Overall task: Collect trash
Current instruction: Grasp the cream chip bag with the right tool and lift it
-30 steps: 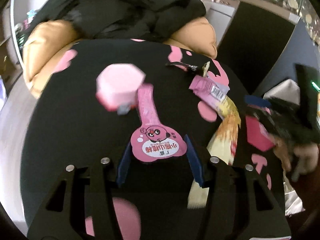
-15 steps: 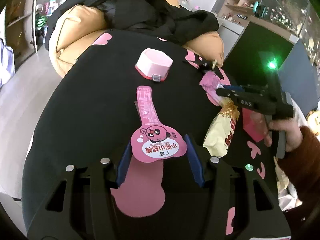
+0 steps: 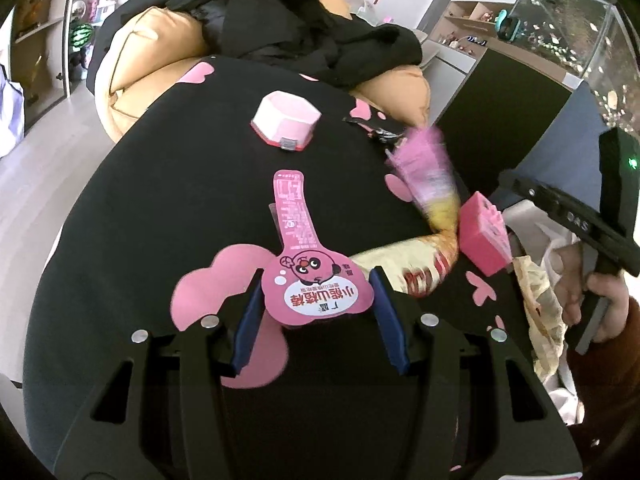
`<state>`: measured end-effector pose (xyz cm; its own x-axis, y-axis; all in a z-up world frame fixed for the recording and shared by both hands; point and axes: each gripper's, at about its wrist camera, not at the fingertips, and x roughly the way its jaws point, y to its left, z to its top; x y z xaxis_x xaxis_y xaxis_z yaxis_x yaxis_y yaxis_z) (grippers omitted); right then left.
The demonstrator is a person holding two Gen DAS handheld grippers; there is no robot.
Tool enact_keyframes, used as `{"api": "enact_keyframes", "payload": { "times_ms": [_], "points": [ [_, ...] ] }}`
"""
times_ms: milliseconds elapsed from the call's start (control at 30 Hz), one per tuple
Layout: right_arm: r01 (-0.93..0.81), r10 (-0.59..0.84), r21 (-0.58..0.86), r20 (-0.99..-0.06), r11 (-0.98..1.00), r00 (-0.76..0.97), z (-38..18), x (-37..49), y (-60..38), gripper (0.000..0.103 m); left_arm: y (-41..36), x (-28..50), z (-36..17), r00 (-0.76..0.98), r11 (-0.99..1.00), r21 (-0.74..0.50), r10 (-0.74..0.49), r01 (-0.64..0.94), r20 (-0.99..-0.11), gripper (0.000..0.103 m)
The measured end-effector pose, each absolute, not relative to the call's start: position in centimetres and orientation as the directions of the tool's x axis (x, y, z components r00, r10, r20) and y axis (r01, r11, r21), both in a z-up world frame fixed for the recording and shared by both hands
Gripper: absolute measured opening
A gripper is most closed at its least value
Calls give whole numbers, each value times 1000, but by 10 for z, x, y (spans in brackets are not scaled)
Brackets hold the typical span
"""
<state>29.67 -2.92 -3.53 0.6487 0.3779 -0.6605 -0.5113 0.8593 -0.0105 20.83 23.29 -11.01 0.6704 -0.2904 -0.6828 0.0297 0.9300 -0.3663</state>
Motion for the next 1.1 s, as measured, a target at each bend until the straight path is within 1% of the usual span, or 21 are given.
{"api": "enact_keyframes", "payload": {
  "times_ms": [167, 233, 267, 300, 400, 500, 533, 600, 700, 733, 867, 933, 967, 1033, 1067, 1100],
  "points": [
    [-543, 420, 28, -668, 839, 614, -42, 277, -40, 25, 222, 202, -104, 672, 934, -356, -290, 42, -681, 49],
    [-573, 441, 36, -677, 819, 588, -46, 276, -39, 28, 220, 200, -102, 676, 936, -348, -284, 43, -680, 49],
    [-597, 444, 25, -694, 802, 567, -49, 277, -34, 40, 220, 199, -101, 678, 938, -344, -279, 41, -680, 49],
    [-611, 438, 6, -701, 792, 562, -52, 277, -30, 51, 220, 199, -102, 678, 938, -343, -276, 37, -681, 49],
    [-658, 426, -63, -715, 750, 554, -60, 277, -13, 52, 224, 200, -104, 679, 937, -349, -267, 16, -684, 49],
    [-740, 498, -28, -722, 672, 480, -66, 271, 5, 52, 229, 199, -104, 688, 935, -356, -264, 9, -676, 49],
    [-762, 503, -37, -730, 646, 462, -70, 269, 14, 52, 232, 199, -105, 689, 932, -361, -266, 7, -674, 49],
    [-797, 480, -89, -757, 597, 444, -83, 268, 32, 52, 237, 200, -107, 687, 932, -363, -262, -2, -677, 49],
    [-823, 444, -120, -794, 556, 415, -104, 279, 49, 52, 246, 199, -106, 691, 931, -365, -253, -18, -678, 49],
    [-821, 444, -107, -798, 560, 407, -108, 285, 50, 52, 247, 198, -106, 692, 931, -365, -251, -19, -676, 49],
    [-777, 499, 58, -796, 627, 343, -112, 315, 40, 55, 254, 194, -106, 694, 928, -370, -244, -34, -677, 49],
    [-747, 541, 175, -794, 641, 278, -117, 324, 30, 57, 257, 193, -108, 692, 926, -376, -245, -41, -679, 49],
    [-738, 553, 198, -787, 645, 272, -117, 324, 26, 58, 258, 194, -108, 691, 924, -379, -246, -44, -679, 49],
    [-740, 548, 194, -792, 644, 269, -119, 316, 23, 67, 259, 194, -109, 691, 924, -380, -246, -46, -680, 49],
    [-749, 534, 180, -804, 638, 262, -121, 311, 24, 75, 259, 194, -109, 691, 923, -381, -246, -47, -680, 49],
    [-750, 504, 162, -826, 641, 251, -125, 307, 27, 75, 259, 194, -109, 691, 923, -383, -247, -48, -680, 49]
  ]
}}
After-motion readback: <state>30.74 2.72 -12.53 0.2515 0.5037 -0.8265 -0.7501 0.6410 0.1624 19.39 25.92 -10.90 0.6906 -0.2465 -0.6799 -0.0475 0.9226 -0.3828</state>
